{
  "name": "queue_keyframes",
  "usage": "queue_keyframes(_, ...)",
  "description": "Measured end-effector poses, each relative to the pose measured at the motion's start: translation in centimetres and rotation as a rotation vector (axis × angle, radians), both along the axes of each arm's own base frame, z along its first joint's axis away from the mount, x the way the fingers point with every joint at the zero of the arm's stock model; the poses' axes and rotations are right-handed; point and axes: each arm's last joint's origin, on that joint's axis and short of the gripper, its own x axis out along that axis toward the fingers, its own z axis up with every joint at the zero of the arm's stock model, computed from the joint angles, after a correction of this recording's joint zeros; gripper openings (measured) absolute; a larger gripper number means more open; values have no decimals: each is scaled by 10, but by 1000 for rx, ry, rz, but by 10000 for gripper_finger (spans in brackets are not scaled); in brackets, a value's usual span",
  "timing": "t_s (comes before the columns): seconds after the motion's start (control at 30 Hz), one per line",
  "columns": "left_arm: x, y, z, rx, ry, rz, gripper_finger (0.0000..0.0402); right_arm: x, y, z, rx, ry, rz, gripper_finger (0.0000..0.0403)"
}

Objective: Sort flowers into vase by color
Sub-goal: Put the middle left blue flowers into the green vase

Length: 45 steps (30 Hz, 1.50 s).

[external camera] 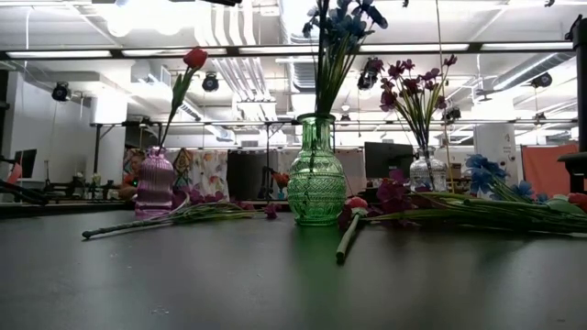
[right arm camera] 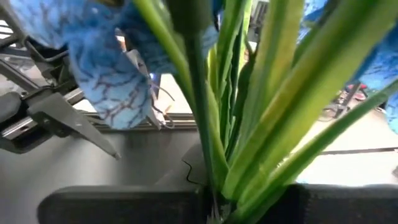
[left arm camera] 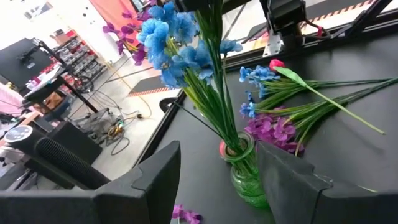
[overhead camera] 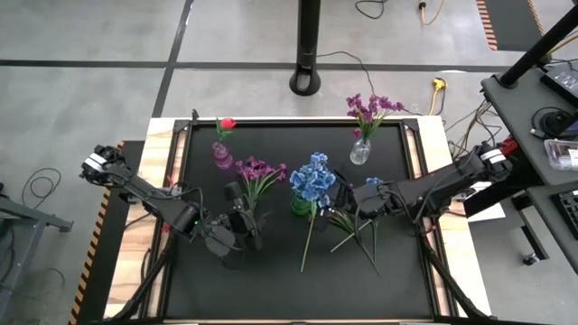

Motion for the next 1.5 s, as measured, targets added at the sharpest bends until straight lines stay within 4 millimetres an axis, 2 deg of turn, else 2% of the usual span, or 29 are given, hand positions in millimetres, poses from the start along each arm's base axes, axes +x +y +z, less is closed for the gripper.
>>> queue_keyframes(0.37, 0, 0, 0, 0, -1, 0, 191, 0, -1, -4, 35, -8, -9, 18)
queue_keyframes(0.73, 0, 0, 0, -4, -7, 0, 191, 15, -1, -22, 32, 12, -31, 18)
queue_keyframes(1.07, 0, 0, 0, -12, -11, 2, 191, 18, -3, -26, 59, 12, -44, 20)
queue_keyframes(1.23, 0, 0, 0, -13, -12, 1, 191, 18, -3, -26, 77, 5, -46, 52)
queue_keyframes(1.5, 0, 0, 0, -23, -18, 4, 191, 17, -4, -25, 96, -2, -50, 144)
